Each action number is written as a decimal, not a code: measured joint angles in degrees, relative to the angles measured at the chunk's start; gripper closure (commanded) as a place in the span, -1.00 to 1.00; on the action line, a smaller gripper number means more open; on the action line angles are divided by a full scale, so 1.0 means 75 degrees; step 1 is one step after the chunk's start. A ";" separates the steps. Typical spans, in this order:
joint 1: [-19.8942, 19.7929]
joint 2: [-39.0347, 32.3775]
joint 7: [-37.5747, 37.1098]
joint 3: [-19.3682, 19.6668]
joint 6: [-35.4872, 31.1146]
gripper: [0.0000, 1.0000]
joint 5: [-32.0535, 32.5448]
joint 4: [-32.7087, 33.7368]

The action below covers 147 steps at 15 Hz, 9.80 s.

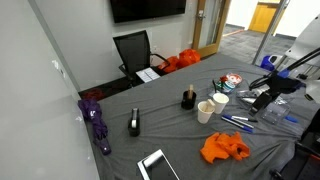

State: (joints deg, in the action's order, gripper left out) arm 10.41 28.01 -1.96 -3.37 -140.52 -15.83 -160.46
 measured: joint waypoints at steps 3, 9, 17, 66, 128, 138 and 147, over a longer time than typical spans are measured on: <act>-0.0001 0.0094 0.0000 0.0011 0.0009 -1.00 0.0000 0.0033; 0.0001 -0.0014 0.0000 0.0007 -0.0013 -1.00 0.0000 0.0054; 0.0099 -0.1333 0.0038 -0.0073 -0.0960 -1.00 -0.0127 0.0055; -0.0920 -0.6896 0.4121 -0.2602 -0.4357 -0.47 -0.6124 0.1791; -0.0920 -0.1958 0.1298 0.1222 0.1099 0.91 0.0477 0.1405; -0.1048 -0.1954 0.1351 0.1251 0.1037 0.98 0.0575 0.1456; -0.2074 -0.2234 0.2602 0.2347 0.1046 0.98 0.1026 0.2572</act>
State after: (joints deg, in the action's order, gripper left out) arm -5.15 11.26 17.55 14.24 -132.68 -8.14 -141.17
